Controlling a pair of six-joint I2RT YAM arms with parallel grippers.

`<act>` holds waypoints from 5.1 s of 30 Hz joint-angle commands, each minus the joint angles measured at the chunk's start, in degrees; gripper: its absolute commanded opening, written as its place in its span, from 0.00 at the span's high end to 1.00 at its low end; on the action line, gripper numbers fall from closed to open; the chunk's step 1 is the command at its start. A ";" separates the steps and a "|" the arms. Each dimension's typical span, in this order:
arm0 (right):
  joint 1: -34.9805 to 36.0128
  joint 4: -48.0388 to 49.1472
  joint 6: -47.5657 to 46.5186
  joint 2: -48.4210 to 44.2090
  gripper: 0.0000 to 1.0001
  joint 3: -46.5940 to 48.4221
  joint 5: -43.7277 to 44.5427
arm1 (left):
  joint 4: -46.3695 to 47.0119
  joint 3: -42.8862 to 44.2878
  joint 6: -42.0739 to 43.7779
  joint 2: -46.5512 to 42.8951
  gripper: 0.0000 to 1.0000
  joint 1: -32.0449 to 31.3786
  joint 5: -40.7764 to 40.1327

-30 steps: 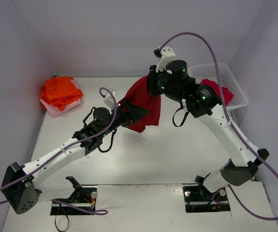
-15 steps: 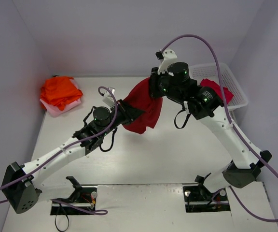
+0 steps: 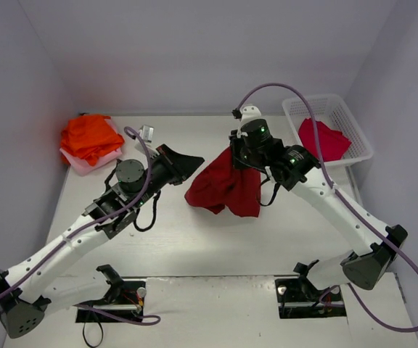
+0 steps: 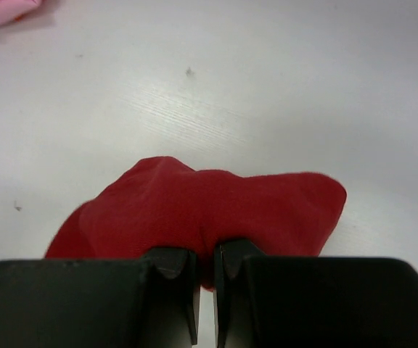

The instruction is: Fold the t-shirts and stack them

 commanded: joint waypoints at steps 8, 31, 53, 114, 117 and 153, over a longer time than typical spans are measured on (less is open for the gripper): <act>-0.32 5.32 1.73 0.19 1.00 6.26 -1.75 | 0.17 1.98 0.39 -4.23 0.96 -0.26 -2.26; -0.93 4.88 -1.00 7.13 1.00 33.51 4.49 | 9.41 -10.50 -4.10 -1.60 0.35 -4.92 -1.90; -1.29 8.65 5.50 -4.38 1.00 34.05 -5.17 | 36.64 -16.14 3.27 20.71 0.35 -7.99 -4.72; -1.29 6.72 4.44 -4.03 1.00 32.46 -8.24 | 52.46 -27.73 29.39 8.77 0.41 -6.25 -0.95; -1.37 6.72 5.06 -4.64 1.00 32.20 -9.66 | 56.85 -28.17 26.94 11.58 0.41 -2.82 1.51; -1.29 5.14 1.81 -11.41 1.00 15.78 0.97 | 22.28 -19.66 31.39 -13.08 1.00 0.00 -2.69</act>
